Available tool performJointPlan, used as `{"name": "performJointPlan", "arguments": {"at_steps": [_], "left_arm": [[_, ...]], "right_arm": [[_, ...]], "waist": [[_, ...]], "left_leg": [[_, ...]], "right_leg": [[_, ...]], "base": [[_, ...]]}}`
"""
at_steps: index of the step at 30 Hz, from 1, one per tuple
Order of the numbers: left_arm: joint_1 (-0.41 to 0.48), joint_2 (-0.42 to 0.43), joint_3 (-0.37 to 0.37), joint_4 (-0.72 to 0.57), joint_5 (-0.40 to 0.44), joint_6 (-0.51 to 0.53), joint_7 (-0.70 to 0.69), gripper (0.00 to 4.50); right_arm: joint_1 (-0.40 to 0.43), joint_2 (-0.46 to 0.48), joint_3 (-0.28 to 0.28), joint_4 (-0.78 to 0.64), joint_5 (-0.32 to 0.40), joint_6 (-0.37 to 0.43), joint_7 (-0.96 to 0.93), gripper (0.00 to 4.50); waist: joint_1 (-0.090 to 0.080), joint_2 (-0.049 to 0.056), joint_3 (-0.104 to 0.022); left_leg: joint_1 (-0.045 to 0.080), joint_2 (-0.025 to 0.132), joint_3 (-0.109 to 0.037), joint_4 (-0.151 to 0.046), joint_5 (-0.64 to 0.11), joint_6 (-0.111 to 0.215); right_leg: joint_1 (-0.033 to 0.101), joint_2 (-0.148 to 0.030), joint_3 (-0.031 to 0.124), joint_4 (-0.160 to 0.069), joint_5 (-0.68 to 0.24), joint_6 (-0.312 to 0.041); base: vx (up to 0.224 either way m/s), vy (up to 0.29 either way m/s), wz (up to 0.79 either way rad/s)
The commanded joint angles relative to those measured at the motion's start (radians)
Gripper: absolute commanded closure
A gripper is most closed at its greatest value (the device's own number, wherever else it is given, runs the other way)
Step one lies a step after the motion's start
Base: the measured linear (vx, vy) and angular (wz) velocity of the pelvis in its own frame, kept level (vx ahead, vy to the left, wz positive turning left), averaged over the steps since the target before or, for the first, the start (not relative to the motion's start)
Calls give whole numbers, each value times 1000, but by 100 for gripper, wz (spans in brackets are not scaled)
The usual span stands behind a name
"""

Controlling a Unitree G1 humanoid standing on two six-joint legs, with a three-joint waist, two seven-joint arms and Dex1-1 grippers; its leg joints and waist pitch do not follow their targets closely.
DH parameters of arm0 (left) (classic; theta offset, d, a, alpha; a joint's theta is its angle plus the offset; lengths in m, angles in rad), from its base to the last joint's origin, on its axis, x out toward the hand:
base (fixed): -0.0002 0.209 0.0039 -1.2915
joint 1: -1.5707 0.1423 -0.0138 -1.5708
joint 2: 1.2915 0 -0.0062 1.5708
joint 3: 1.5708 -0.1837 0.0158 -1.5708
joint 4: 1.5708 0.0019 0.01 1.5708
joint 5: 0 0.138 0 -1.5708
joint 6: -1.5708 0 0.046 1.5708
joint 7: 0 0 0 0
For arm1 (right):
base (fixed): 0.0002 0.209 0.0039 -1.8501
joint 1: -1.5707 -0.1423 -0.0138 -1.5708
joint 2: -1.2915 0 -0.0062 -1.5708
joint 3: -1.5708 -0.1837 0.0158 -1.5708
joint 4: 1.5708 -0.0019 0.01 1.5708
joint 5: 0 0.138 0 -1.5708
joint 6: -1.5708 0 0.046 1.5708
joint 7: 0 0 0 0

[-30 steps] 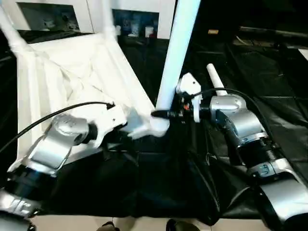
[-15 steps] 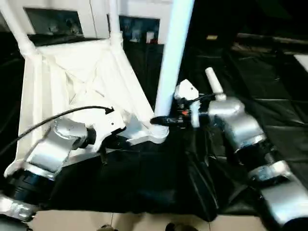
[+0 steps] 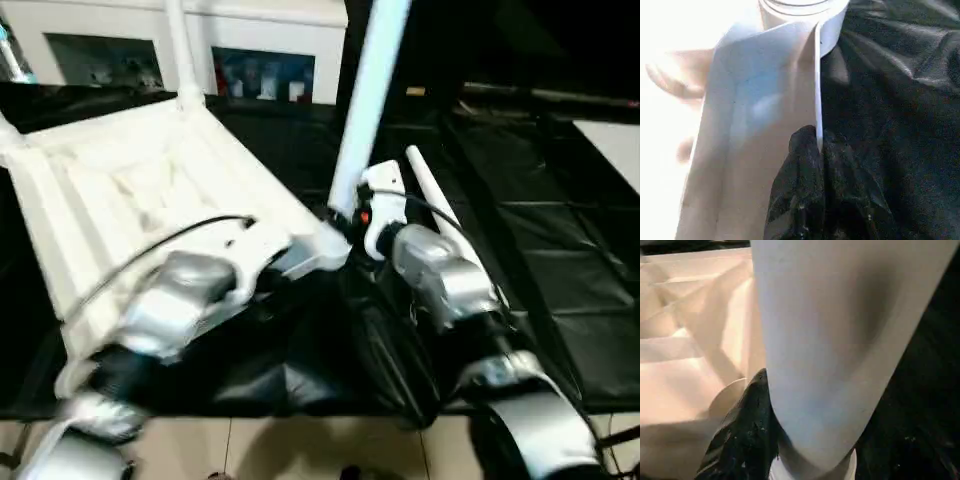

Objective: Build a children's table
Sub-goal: Rotate leg to tighten

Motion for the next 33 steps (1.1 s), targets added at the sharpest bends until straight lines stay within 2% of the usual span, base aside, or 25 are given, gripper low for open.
{"name": "performJointPlan", "arguments": {"at_steps": [1, 3, 5, 6, 7, 11, 15, 17, 18, 19, 20, 21, 22, 23, 24, 25, 26, 27, 28, 29, 30, 31, 32, 33], "left_arm": [[-5, -64, -78, 0, -37, 0, -22, 450], [-11, -68, -79, 9, -31, -2, -14, 450], [-13, -68, -79, 13, -30, -2, -11, 450], [-18, -66, -74, 22, -27, -7, -7, 450], [-19, -65, -73, 24, -26, -8, -7, 450], [-24, -57, -60, 41, -13, -18, -7, 450], [-28, -48, -54, 52, -9, -27, -9, 450], [-30, -45, -53, 55, -8, -31, -9, 450], [-31, -44, -53, 56, -8, -32, -9, 450], [-32, -42, -53, 56, -8, -34, -10, 450], [-34, -40, -53, 56, -7, -36, -11, 450], [-35, -39, -54, 56, -7, -38, -11, 450], [-37, -36, -53, 56, -5, -42, -11, 450], [-38, -34, -53, 56, -4, -46, -11, 450], [-39, -34, -51, 56, -3, -48, -11, 450], [-40, -33, -48, 55, -1, -52, -10, 450], [-41, -33, -47, 55, 1, -53, -10, 450], [-44, -29, -46, 53, 3, -61, -14, 450], [-45, -28, -44, 53, 4, -63, -15, 450], [-46, -26, -41, 52, 3, -65, -15, 450], [-48, -21, -40, 50, 4, -69, -18, 450], [-50, -13, -39, 49, 3, -76, -22, 450], [-50, -2, -42, 45, 5, -96, -32, 450], [-51, 6, -41, 41, 4, -100, -36, 450]], "right_arm": [[78, 30, 25, 173, -21, 134, -29, 266], [72, 37, 20, 177, -29, 138, -44, 266], [70, 41, 17, 179, -31, 139, -50, 266], [65, 44, 18, 181, -37, 138, -61, 266], [64, 45, 18, 181, -37, 137, -64, 266], [48, 51, 8, 200, -38, 128, -86, 266], [30, 56, 4, 211, -35, 100, -92, 266], [26, 57, 1, 207, -33, 93, -83, 266], [23, 56, 1, 204, -33, 88, -79, 231], [19, 56, -3, 199, -29, 82, -72, 231], [13, 56, -7, 196, -27, 79, -69, 210], [10, 55, -9, 195, -25, 77, -68, 210], [2, 51, -11, 190, -24, 69, -64, 192], [-1, 49, -12, 187, -23, 66, -61, 192], [-5, 48, -13, 185, -23, 62, -60, 187], [-11, 44, -16, 180, -21, 55, -57, 180], [-14, 42, -17, 178, -21, 52, -56, 165], [-20, 37, -19, 165, -15, 47, -42, 154], [-22, 34, -20, 157, -13, 45, -38, 147], [-24, 31, -21, 146, -13, 45, -35, 142], [-24, 24, -19, 127, -11, 44, -23, 133], [-23, 16, -18, 100, -10, 43, -6, 121], [-19, 2, -11, 70, -13, 45, 12, 110], [-14, -11, -2, 41, -17, 40, 32, 110]], "waist": [[-13, 23, -6], [-12, 22, -5], [-13, 26, -4], [-13, 27, -5], [-12, 24, -3], [-17, 30, 4], [-18, 42, 7], [-17, 45, 13], [-17, 46, 17], [-16, 56, 23], [-11, 60, 24], [18, 68, 37], [84, 60, 16], [62, -22, 11], [62, -22, 11], [78, -19, -3], [83, -19, -11], [79, -1, -17], [69, 13, -11], [67, 21, -5], [59, 25, -5], [53, 30, -23], [52, 30, -29], [47, 25, -27]], "left_leg": [[13, 1, -16, -90, -660, -30], [20, 0, -14, -89, -671, -22], [21, 0, -16, -90, -684, -19], [18, 1, -17, -93, -680, -18], [19, 0, -15, -93, -679, -16], [24, 0, -19, -94, -711, -14], [26, 7, -23, -108, -755, -17], [31, 7, -22, -111, -775, -12], [32, 8, -22, -113, -785, -10], [24, 18, -22, -131, -846, -13], [12, 26, -20, -148, -870, -15], [-55, 58, -1, -235, -962, -10], [-54, 73, 53, -235, -892, 37], [95, -5, 64, -36, -580, 15], [95, -5, 64, -36, -580, 15], [-7, -4, 5, -5, -135, 72], [-47, -1, -3, -39, -35, 59], [-15, 6, 10, -58, 68, 25], [-5, 4, 22, -65, -82, 13], [-4, 6, 25, -72, -229, 2], [-1, 8, 25, -71, -320, -20], [-4, 15, 20, -75, -343, -42], [-3, 16, 22, -73, -309, -43], [-9, 14, 29, -69, -244, -35]], "right_leg": [[-7, -39, -11, -95, -651, -33], [-15, -41, -16, -104, -667, -27], [-12, -46, -26, -108, -672, -25], [-6, -49, -33, -109, -657, -26], [-9, -51, -36, -113, -662, -24], [-13, -54, -50, -122, -702, -12], [3, -54, -72, -123, -637, -19], [2, -53, -79, -125, -628, -21], [2, -53, -84, -127, -637, -19], [21, -43, -105, -109, -616, -17], [34, -39, -102, -86, -585, -23], [86, -16, -87, 49, -468, -48], [83, -28, -20, 141, -282, -58], [-84, -68, 25, -78, -724, -10], [-84, -68, 25, -78, -724, -10], [24, -152, 96, -101, -943, -17], [57, -121, 74, -54, -743, -25], [28, -58, 34, -12, -310, -62], [11, -39, 27, -18, -233, -104], [0, -39, 29, -30, -356, -114], [-6, -44, 34, -34, -432, -122], [2, -41, 35, -32, -388, -130], [4, -36, 34, -27, -308, -137], [7, -25, 32, -20, -174, -156]], "base": [[0, 0, 0], [0, 0, 0], [0, 0, 0], [0, 0, 0], [0, 0, 0], [0, 0, 0], [0, 0, 0], [0, 0, 0], [0, 0, 0], [0, 0, 0], [0, 0, 0], [-52, -71, 26], [-52, -71, 26], [73, -168, 41], [91, -165, 4], [91, -165, 4], [86, -51, -27], [75, -24, -10], [75, -24, -10], [0, 0, 0], [0, 0, 0], [0, 0, 0], [0, 0, 0], [0, 0, 0]]}}
